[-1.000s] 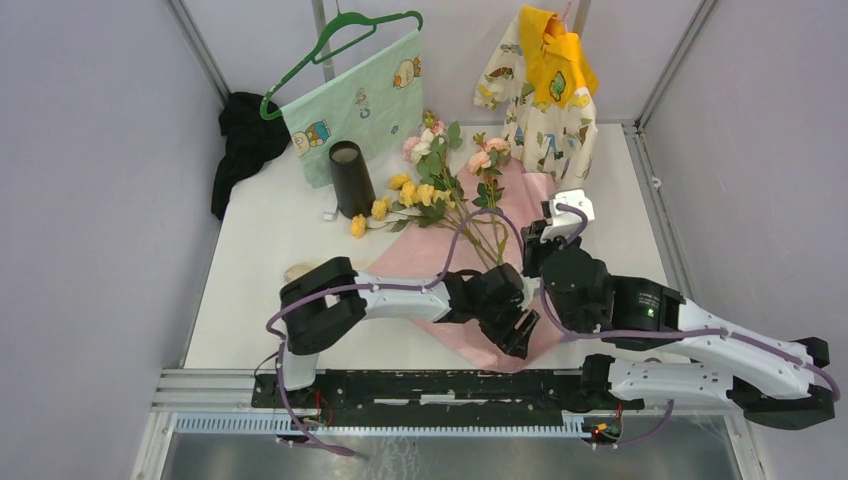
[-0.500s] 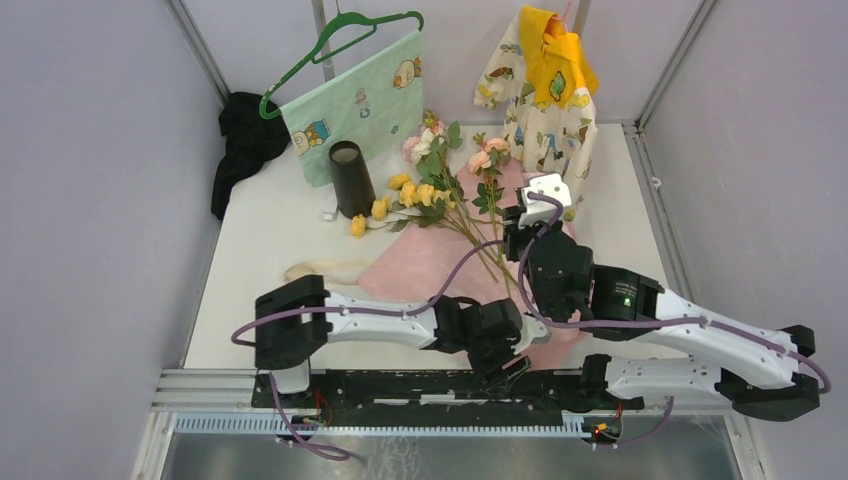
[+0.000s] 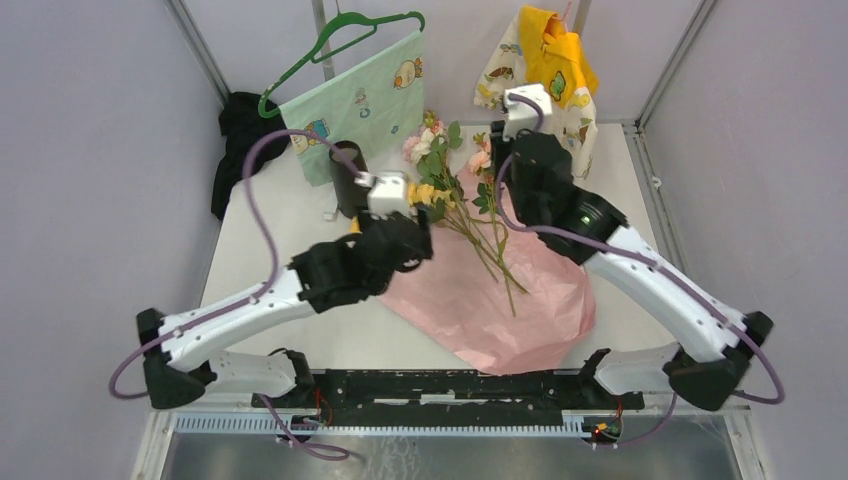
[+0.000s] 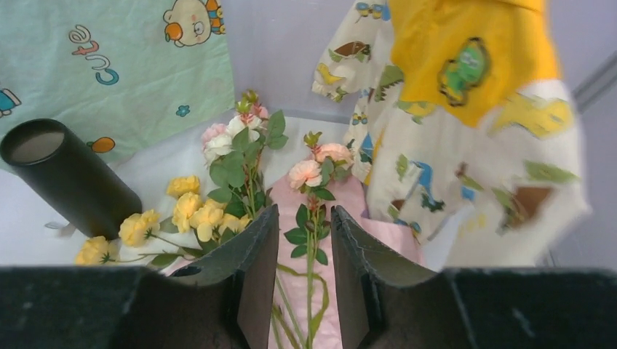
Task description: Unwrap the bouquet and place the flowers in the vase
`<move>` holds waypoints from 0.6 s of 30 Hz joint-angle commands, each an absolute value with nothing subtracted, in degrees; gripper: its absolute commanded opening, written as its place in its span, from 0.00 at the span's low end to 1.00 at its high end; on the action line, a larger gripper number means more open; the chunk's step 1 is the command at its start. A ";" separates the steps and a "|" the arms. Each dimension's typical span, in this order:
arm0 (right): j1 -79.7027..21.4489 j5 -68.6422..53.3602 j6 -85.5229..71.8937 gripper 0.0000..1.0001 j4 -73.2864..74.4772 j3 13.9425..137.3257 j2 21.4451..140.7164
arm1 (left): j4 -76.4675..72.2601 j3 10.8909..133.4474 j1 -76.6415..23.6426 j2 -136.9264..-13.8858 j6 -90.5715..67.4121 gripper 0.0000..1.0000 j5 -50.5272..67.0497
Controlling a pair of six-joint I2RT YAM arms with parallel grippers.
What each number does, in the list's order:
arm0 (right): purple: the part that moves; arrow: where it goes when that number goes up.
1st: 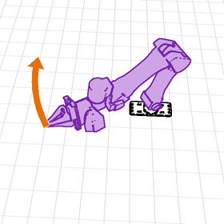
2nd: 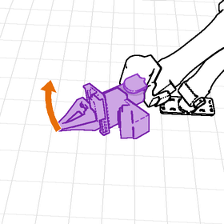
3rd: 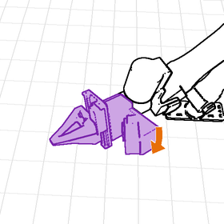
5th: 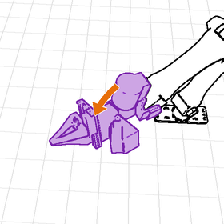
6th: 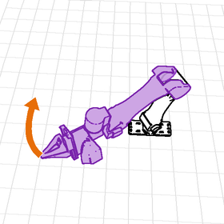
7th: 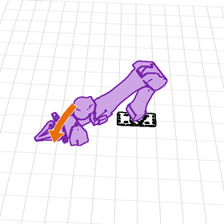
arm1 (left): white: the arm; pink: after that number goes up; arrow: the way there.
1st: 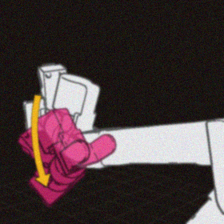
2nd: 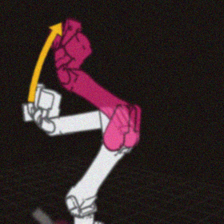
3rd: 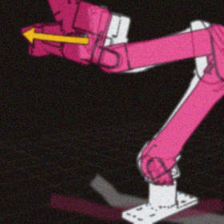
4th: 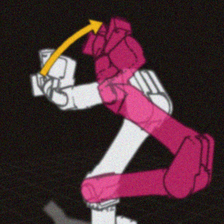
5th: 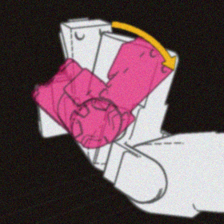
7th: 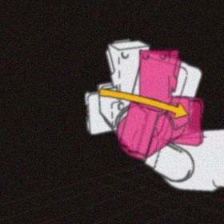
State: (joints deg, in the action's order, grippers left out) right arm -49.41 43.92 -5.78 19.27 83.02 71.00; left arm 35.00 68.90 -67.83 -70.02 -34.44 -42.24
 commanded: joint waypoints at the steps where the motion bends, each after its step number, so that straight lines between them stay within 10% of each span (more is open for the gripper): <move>1: -44.84 27.93 -3.99 0.37 22.12 90.58 85.18 | 39.36 71.28 -55.81 -63.53 -44.52 0.81 -55.12; 18: -33.29 13.46 -2.00 0.21 26.08 113.96 125.18 | 32.21 73.02 -33.76 -77.37 -39.93 0.82 -36.81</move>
State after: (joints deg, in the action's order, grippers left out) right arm -36.07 17.19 -2.63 26.74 105.71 122.43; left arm 36.56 72.66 -35.77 -76.88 -39.48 -41.36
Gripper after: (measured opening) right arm 0.207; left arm 0.823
